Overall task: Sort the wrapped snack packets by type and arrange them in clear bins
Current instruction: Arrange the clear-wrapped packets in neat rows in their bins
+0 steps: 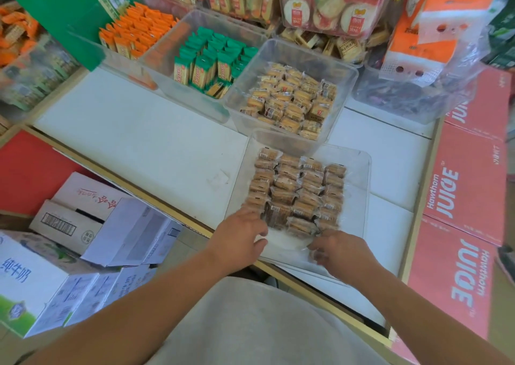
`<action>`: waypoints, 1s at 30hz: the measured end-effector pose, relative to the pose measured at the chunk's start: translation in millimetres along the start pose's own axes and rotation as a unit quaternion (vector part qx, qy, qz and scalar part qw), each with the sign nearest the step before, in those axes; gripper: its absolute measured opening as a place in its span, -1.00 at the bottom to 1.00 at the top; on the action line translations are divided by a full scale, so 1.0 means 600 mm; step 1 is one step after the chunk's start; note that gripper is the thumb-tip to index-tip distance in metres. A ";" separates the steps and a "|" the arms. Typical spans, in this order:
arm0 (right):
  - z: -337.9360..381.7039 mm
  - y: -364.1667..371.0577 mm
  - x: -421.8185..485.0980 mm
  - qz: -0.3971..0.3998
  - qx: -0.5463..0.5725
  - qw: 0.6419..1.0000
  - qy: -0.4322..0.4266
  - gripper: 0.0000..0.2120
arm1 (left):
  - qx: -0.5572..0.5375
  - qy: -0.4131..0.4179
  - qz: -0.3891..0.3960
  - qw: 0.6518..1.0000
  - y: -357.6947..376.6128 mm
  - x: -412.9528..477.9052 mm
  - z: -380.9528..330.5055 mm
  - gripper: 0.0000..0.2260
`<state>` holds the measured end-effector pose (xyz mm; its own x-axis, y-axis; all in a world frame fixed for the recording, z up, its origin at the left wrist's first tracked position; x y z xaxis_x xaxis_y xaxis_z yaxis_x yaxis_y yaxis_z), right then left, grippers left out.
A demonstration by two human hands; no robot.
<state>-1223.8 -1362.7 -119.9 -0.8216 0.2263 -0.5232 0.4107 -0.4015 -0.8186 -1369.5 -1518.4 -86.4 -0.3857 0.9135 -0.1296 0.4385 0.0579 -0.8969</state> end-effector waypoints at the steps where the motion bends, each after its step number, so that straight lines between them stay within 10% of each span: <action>1: 0.002 -0.010 -0.004 -0.010 0.014 1.000 0.004 -0.76 | -0.028 -0.024 0.018 0.999 0.009 -0.005 0.000 -0.87; 8: 0.057 -0.100 0.024 -0.102 0.154 0.983 -0.019 -0.76 | -0.068 -0.083 -0.016 0.994 0.013 -0.027 0.028 -0.84; 18: 0.113 -0.038 0.144 -0.111 0.039 0.988 -0.096 -0.68 | -0.017 -0.062 -0.159 0.985 -0.053 -0.064 0.033 -0.85; 23: 0.078 -0.051 0.118 -0.170 0.193 0.963 -0.083 -0.61 | 0.007 -0.051 -0.163 0.985 -0.050 -0.071 0.036 -0.82; 27: 0.012 -0.096 0.059 -0.152 0.303 0.940 0.029 -0.96 | -0.044 -0.036 -0.043 0.997 -0.015 -0.047 0.016 -0.89; 30: -0.004 -0.092 0.033 -0.040 0.272 0.961 0.038 -0.75 | -0.044 -0.074 0.147 0.985 0.049 -0.011 -0.001 -0.80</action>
<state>-1261.8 -1333.7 -85.6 -0.8021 0.3317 -0.4966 0.0634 -0.7796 -0.6231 -1353.7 -1522.4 -112.0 -0.3433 0.8273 -0.4446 0.6152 -0.1596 -0.7721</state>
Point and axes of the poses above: each hand's wrist, its own x-axis towards the middle knuckle, its own y-axis out of the palm, z = x × y, the point moved 7 cm from there along x, towards the middle knuckle, and after that the axes turned 4 degrees about x, right-handed, at the moved point
